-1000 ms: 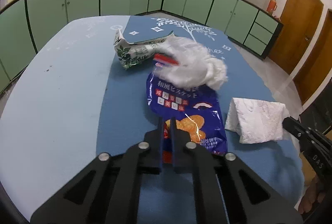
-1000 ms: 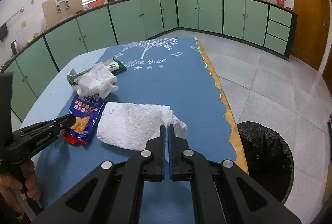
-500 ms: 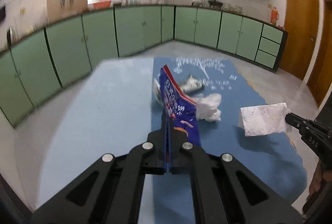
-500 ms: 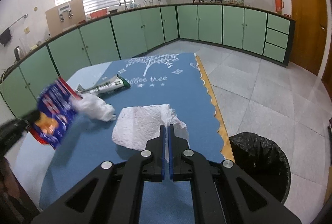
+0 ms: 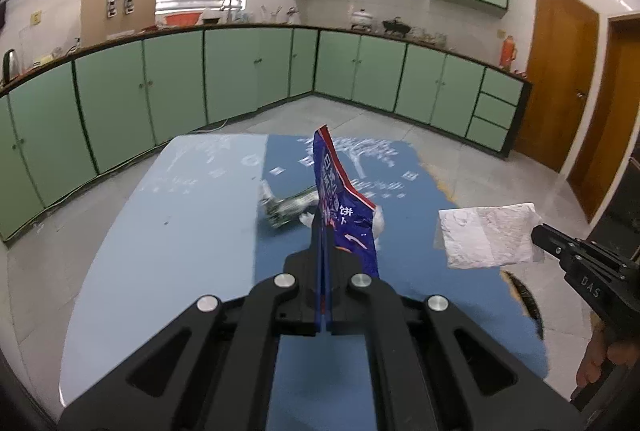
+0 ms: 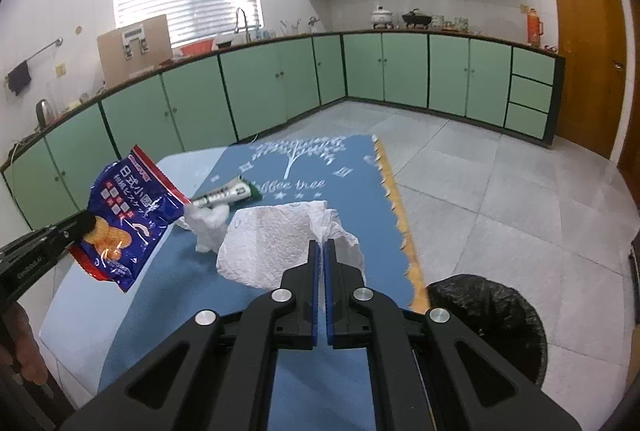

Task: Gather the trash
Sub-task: 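Carry the paper towel and snack bag over the bin and open both tools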

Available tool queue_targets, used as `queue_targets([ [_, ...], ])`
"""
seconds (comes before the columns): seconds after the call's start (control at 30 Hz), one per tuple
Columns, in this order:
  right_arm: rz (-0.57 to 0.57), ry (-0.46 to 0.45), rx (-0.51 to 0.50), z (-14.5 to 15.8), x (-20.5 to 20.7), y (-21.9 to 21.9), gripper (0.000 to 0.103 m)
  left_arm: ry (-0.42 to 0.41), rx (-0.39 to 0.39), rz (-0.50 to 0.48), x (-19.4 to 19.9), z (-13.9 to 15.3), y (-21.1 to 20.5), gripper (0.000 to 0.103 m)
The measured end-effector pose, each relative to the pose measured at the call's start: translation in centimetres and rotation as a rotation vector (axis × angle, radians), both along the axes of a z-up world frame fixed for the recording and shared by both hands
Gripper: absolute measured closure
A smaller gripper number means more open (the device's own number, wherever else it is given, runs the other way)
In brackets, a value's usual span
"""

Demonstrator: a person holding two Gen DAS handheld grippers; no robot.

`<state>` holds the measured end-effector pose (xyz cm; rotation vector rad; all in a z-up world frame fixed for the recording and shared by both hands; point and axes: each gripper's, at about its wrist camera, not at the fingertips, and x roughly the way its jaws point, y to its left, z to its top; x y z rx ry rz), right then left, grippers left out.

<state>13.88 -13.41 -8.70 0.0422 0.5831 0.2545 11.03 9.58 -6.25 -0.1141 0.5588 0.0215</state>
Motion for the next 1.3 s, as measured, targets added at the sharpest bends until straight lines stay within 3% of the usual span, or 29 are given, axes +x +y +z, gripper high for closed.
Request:
queue_targets([
  [0.27, -0.081, -0.055, 0.014, 2.4, -2.3, -4.7, 0.100, -0.039, -0.019, -0.136, 0.2, 1.3, -5.6, 0.103],
  [0.57, -0.253, -0.056, 0.003, 2.1, -4.4, -12.6, 0.100, -0.008, -0.053, -0.344, 2.6, -0.1, -14.5, 0.103],
  [0.93, -0.462, 0.069, -0.022, -3.4, -4.7, -21.7, 0.100, 0.112, 0.012, -0.557, 6.7, -4.8, -25.8, 0.103],
  [1.2, -0.517, 0.154, -0.037, -8.0, -2.5, -24.0, 0.100, 0.200, 0.037, -0.613, 9.2, -7.7, -29.5, 0.099],
  [1.3, -0.520, 0.183, -0.051, -9.4, -2.1, -24.3, 0.096, 0.221, 0.039, -0.615, 9.9, -8.3, -30.1, 0.099],
])
